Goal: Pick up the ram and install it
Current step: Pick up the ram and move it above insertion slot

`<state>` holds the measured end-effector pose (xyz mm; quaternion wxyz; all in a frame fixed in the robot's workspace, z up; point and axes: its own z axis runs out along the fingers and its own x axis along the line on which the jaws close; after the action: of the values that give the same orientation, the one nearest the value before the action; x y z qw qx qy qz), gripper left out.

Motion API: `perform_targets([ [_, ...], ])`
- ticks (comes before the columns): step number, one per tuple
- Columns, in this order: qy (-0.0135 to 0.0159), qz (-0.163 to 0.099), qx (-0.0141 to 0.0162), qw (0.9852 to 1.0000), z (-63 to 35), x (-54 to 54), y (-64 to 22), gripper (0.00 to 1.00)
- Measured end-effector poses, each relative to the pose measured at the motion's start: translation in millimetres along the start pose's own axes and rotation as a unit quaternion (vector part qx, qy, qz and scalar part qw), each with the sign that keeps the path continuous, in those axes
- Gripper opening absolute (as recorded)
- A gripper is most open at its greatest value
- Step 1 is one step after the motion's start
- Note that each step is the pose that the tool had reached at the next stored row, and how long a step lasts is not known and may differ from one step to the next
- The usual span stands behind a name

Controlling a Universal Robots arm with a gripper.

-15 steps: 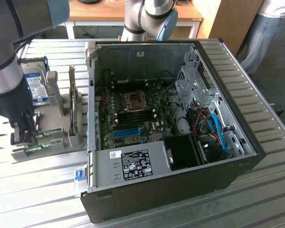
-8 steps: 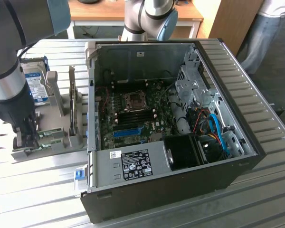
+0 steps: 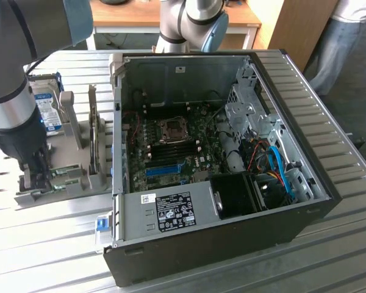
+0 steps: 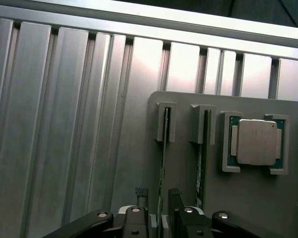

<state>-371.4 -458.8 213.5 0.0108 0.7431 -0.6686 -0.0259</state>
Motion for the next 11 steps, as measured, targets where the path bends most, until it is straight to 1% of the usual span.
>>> perform_targets([
  [1,-0.0001,0.0,-0.0009,1.0,-0.5,0.9,-8.2,0.3],
  [2,-0.0001,0.0,-0.001,1.0,-0.6,1.0,-9.7,0.3],
  [7,-0.0001,0.0,-0.0009,1.0,0.2,1.0,-10.0,0.3],
  [11,-0.0001,0.0,-0.0009,1.0,6.1,1.2,-10.3,0.3],
])
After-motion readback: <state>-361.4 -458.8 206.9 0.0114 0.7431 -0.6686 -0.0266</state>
